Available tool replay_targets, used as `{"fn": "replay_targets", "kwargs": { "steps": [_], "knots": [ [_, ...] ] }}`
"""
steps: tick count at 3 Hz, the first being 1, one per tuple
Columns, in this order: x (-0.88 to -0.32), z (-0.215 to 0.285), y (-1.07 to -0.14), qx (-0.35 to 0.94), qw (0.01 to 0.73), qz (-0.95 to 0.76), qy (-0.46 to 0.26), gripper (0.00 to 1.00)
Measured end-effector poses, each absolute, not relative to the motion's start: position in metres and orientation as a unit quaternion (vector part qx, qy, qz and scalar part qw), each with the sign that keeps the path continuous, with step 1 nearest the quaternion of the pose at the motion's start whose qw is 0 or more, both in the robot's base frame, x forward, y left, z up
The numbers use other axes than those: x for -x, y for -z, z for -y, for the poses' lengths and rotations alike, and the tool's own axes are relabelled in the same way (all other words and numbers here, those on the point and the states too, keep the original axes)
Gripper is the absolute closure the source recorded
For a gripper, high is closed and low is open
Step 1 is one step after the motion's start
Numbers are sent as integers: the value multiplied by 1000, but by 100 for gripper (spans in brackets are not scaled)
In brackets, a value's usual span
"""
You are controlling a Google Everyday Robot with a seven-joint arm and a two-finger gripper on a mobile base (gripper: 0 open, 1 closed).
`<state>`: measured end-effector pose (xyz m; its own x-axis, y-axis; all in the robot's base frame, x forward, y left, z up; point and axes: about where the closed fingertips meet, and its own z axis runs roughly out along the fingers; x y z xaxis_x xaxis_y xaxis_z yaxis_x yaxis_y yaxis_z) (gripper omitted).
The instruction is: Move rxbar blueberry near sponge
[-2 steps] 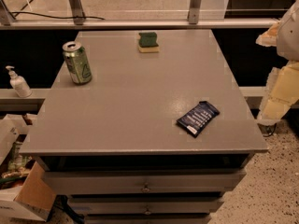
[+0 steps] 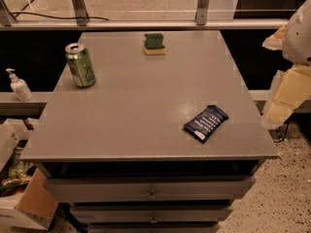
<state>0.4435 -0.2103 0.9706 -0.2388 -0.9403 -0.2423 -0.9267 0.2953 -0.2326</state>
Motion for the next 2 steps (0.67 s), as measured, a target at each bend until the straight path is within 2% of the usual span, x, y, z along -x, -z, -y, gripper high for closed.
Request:
{"fn": "replay_targets", "kwargs": {
  "steps": [2],
  "knots": [
    [-462, 174, -921, 613, 154, -775, -36, 0]
  ]
}}
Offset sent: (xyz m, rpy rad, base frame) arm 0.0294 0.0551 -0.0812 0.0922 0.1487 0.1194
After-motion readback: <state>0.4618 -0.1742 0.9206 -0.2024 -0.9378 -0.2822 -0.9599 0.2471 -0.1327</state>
